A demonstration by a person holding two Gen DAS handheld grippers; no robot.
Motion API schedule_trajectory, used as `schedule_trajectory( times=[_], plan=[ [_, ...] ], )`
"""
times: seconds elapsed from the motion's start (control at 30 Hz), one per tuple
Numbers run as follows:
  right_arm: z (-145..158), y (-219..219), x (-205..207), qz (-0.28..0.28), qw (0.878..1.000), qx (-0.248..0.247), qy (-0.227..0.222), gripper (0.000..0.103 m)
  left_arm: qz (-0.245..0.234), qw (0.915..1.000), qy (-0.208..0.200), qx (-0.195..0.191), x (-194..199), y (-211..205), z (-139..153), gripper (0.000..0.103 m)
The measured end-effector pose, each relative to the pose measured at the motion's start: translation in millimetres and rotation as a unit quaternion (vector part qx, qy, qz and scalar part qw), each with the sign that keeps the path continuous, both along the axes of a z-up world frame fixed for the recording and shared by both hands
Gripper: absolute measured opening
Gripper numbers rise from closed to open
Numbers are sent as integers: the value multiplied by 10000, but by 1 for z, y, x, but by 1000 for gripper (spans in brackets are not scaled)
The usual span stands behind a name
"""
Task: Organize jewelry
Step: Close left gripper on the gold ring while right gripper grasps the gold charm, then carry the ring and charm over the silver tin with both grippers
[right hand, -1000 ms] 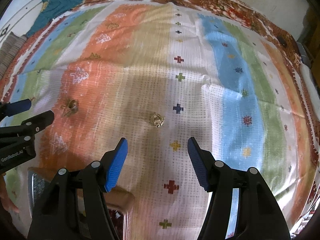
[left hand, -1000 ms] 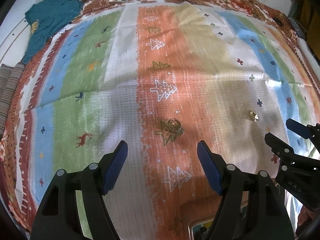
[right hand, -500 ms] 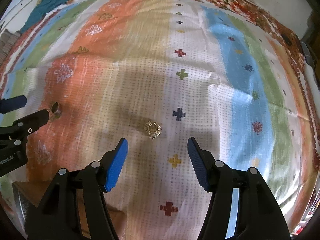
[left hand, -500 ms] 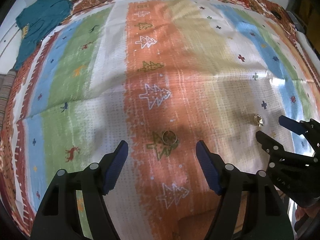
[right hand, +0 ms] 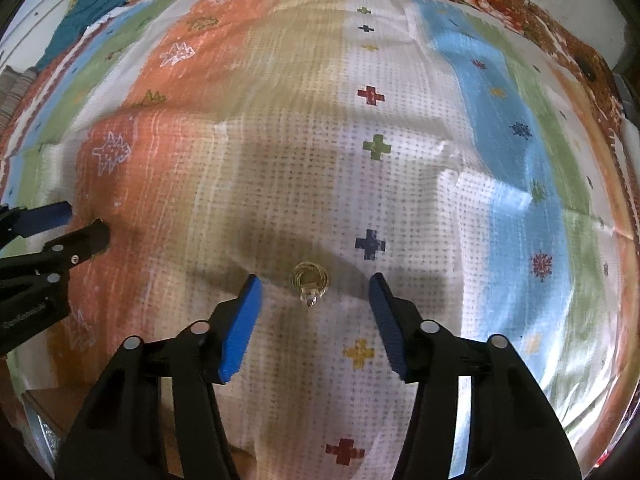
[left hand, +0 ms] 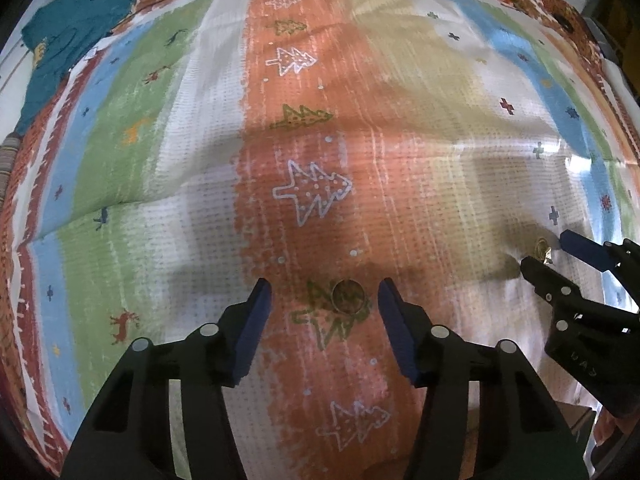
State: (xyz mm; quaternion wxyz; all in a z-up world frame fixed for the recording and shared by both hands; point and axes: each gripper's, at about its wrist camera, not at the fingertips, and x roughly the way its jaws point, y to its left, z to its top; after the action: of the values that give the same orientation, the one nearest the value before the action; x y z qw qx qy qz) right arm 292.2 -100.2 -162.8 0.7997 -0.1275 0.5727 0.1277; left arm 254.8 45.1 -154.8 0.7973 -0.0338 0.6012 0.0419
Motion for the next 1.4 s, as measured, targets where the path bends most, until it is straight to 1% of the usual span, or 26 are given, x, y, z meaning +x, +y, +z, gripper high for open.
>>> schedule_trajectory(
  times=[0.07, 0.1, 0.17, 0.2, 0.23, 0.27, 0.3, 0.37, 0.7, 0.97, 1.2, 1.4],
  plan=[
    [0, 0, 0, 14, 10000, -30, -1, 41, -37, 10000, 57, -65, 2, -1, -3, 41],
    [0, -1, 1, 16, 10000, -36, 3, 38, -55, 10000, 56, -31, 2, -2, -4, 39],
    [0, -2, 0, 11, 10000, -24, 25, 28, -86, 9999, 59, 74, 2, -3, -5, 35],
    [0, -3, 1, 17, 10000, -14, 31, 25, -107, 9999, 55, 111, 1, -4, -5, 26],
    [0, -2, 0, 27, 10000, 0, 33, 19, -119, 9998, 57, 129, 2, -5, -6, 21],
    [0, -2, -1, 41, 10000, 4, 25, 16, -121, 9998, 63, 133, 2, -5, -6, 18],
    [0, -2, -1, 53, 10000, 1, 13, 16, -125, 9998, 57, 118, 1, -4, -5, 18],
    [1, -1, -4, 82, 10000, 23, 5, 11, -121, 9999, 44, 65, 0, -4, -3, 18],
    [14, -1, -18, 158, 9998, 90, -108, 10, -220, 9995, -182, 126, -13, -12, 17, 18],
    [42, 1, -38, 256, 9988, 215, -362, 10, -295, 9987, -378, 183, -31, -17, 41, 18],
    [61, 1, -54, 330, 9976, 308, -516, 10, -375, 9974, -618, 14, -47, -26, 66, 18],
    [69, -2, -65, 348, 9970, 370, -577, 10, -469, 9959, -764, -73, -62, -36, 81, 18]
  ],
)
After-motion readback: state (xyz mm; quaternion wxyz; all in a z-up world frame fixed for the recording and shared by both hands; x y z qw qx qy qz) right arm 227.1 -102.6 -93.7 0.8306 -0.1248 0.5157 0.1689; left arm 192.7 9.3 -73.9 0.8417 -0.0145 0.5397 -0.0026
